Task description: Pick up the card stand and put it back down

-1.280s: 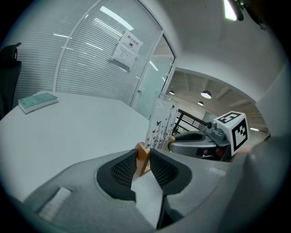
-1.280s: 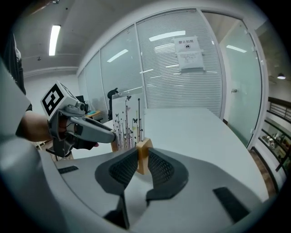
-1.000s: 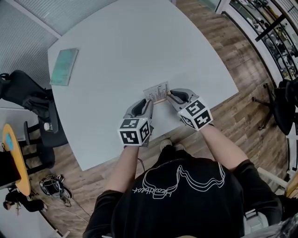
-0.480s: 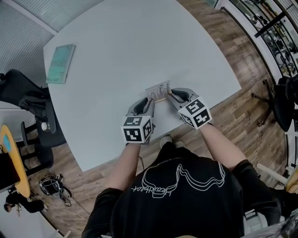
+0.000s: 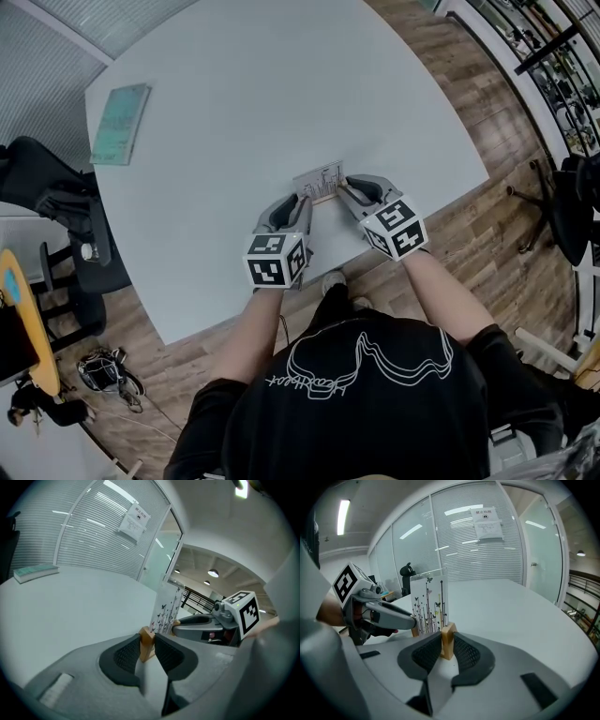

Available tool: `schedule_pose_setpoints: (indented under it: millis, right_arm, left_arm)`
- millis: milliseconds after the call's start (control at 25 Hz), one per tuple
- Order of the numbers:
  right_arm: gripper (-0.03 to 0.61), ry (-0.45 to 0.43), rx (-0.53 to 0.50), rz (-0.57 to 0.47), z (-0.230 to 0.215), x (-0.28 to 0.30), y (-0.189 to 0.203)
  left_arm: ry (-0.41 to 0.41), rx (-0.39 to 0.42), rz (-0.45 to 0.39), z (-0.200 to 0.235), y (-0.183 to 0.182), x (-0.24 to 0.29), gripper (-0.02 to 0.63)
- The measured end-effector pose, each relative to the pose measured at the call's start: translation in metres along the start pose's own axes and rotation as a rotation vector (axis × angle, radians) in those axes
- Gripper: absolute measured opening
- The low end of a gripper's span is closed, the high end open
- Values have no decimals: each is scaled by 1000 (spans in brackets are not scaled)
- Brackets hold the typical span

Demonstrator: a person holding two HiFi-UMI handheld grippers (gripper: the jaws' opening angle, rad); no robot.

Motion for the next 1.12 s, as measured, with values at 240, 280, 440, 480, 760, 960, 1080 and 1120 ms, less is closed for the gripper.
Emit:
schedule_pose_setpoints:
  millis: [240,280,440,480,760,960,1080,1120]
  right_arm:
    - [157,-9,30,-25,-1,0,1]
    - [171,-6,35,-28,-2,-1,1]
    - [199,-5,70,-72,-8,-15,-5]
    - [199,-7,76,-83,-8,-20,-8]
    - [164,-40,119,-169,12,-60,-43]
    - [60,-145,85,-265,43,-101,-73]
    - [9,-206,39,-322,64,-127,-84]
    - [9,-236,29,-332,71,-135,-87]
  left_arm:
    - [-17,4,-11,-1,0,1,117]
    - [-20,1,-13,-1,0,0,131]
    - [-21,15,-28,-2,-7,-12,137]
    - [-22,22,-30,-3,-9,-17,137]
    - [16,-1,-64,-23,-23,-63,132]
    - [88,-2,-103,-57,-38,-105,64]
    - [115,15,-129,-82,-46,-130,30]
    - [129,14,-141,-89,-49,-138,25]
Point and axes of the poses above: the fingertips, and each gripper's own axes: x forward along the fingers, z to its left, y out of its underside, the point moved 9 cm from there along -x, backward along the fingers, and after that the axes turned 1 degree about -x, right-handed, at the moved point
